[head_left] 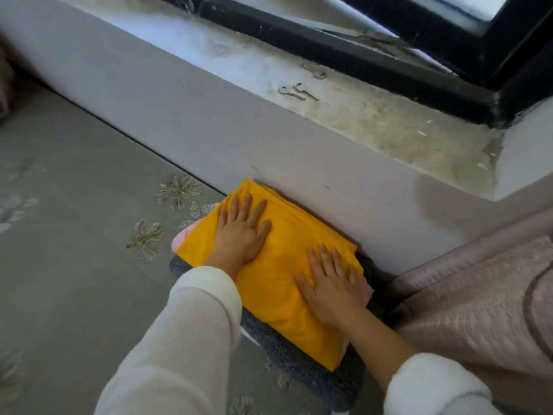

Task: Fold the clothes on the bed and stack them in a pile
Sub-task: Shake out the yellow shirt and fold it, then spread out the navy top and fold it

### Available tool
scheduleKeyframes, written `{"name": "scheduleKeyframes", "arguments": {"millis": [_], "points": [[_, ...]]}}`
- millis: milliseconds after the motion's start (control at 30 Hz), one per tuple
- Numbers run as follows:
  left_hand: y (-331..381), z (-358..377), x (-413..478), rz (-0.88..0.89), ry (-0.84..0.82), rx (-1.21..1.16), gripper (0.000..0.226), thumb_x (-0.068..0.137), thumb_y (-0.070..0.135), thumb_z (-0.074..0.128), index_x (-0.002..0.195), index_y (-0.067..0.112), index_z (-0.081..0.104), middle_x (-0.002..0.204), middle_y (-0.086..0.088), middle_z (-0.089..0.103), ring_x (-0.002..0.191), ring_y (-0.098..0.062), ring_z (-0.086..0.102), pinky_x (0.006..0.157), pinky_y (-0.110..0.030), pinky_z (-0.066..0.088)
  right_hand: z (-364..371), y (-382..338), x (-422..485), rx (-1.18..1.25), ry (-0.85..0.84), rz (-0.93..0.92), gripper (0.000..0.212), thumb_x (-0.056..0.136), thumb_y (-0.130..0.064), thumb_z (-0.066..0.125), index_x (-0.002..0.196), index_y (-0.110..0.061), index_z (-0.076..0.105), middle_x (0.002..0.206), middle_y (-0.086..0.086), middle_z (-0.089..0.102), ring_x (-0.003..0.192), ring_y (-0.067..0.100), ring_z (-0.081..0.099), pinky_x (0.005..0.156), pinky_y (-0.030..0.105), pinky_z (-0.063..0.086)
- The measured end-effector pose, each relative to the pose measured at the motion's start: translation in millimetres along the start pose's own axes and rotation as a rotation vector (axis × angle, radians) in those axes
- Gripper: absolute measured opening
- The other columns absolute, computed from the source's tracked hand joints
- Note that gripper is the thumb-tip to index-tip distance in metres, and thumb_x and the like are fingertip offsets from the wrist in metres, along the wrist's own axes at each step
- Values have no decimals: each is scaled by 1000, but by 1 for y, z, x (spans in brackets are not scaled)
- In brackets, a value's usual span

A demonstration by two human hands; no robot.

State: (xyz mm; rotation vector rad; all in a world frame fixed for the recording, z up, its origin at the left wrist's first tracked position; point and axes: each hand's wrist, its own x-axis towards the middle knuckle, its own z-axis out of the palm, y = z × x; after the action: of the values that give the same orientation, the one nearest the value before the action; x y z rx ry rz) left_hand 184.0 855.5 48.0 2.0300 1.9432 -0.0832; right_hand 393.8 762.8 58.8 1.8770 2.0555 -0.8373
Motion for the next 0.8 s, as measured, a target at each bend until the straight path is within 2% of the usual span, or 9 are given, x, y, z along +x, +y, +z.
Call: {"name": "scheduleKeyframes", "arguments": {"millis": [100, 233, 333, 500, 667, 800], "points": [[6, -7, -30, -74, 65, -93, 61, 99, 56, 16, 153, 32, 2, 161, 0, -9, 147, -22, -14, 118, -44, -10, -11, -1, -13, 24, -13, -40, 75, 95, -63, 20, 151, -27, -13, 159, -2, -19, 146, 21, -19, 115, 50, -7], [18, -7, -99, -158, 146, -216, 59, 102, 47, 21, 154, 24, 7, 161, -4, -7, 147, -21, -11, 118, -42, -8, -19, -5, -43, -20, 89, -109, 69, 97, -54, 31, 152, -22, 7, 161, -1, -2, 147, 20, -2, 116, 47, 7], [29, -11, -157, -222, 175, -283, 56, 102, 45, 22, 153, 23, 11, 161, -5, -5, 148, -22, -8, 119, -42, -5, -18, -13, -75, -48, 108, -157, 66, 97, -50, 34, 151, -21, 11, 161, -1, 4, 147, 20, 3, 115, 45, 12], [42, -22, -266, -341, 220, -364, 51, 104, 40, 24, 151, 20, 20, 161, -6, 3, 148, -23, 1, 119, -44, 1, -3, -30, -143, -96, 156, -339, 50, 97, -46, 40, 139, -21, 32, 150, -1, 26, 137, 21, 22, 105, 38, 25], [50, -9, -397, -558, 254, -325, 50, 103, 36, 28, 149, 19, 25, 160, -8, 9, 147, -25, 7, 119, -44, 3, 32, -56, -210, -189, 104, -574, 50, 97, -42, 45, 138, -17, 34, 145, 3, 34, 134, 24, 28, 104, 38, 31], [48, 7, -503, -736, 273, -337, 46, 101, 34, 31, 144, 17, 35, 159, -10, 16, 146, -25, 11, 119, -44, 5, 69, -97, -267, -214, -9, -693, 55, 96, -41, 46, 142, -17, 31, 147, 4, 32, 136, 25, 26, 107, 40, 26]]}}
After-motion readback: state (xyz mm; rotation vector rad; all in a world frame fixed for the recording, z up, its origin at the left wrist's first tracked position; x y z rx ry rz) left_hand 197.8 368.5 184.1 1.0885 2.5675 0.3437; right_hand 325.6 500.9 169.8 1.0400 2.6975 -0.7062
